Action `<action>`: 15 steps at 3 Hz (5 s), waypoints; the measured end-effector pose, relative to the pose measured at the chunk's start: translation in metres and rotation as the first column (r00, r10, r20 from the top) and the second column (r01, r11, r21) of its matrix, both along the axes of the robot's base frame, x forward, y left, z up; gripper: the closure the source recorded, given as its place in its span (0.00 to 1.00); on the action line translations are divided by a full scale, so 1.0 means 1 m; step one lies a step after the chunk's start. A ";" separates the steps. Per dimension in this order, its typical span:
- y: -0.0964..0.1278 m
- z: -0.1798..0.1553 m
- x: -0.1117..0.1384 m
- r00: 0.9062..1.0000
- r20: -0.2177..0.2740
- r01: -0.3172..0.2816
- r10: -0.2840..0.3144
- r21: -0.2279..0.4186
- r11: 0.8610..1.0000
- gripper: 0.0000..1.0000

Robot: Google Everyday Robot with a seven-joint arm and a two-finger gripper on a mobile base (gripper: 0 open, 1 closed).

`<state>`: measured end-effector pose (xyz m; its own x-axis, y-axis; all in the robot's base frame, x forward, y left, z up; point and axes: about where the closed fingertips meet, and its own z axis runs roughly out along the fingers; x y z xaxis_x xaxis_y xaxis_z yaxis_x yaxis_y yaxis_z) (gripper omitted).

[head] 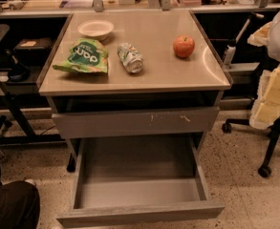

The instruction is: Place apple into middle drawer

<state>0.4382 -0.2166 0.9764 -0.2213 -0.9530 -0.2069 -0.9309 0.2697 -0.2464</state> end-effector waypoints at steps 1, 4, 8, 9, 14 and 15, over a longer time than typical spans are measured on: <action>0.000 0.000 0.000 1.000 0.001 0.000 0.000 0.000 1.000 0.00; 0.032 0.006 0.118 0.997 0.069 0.024 -0.021 -0.041 0.999 0.00; 0.045 -0.014 0.226 0.992 0.119 0.035 -0.032 -0.021 0.999 0.00; 0.038 -0.025 0.258 0.991 0.120 0.061 -0.057 -0.026 0.998 0.00; 0.047 -0.082 0.349 0.992 0.113 0.058 -0.058 0.007 0.998 0.00; 0.046 -0.090 0.356 0.992 0.114 0.055 -0.056 0.008 0.998 0.00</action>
Offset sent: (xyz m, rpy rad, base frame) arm 0.0711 0.0110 0.0038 -0.0085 -0.0616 -0.0740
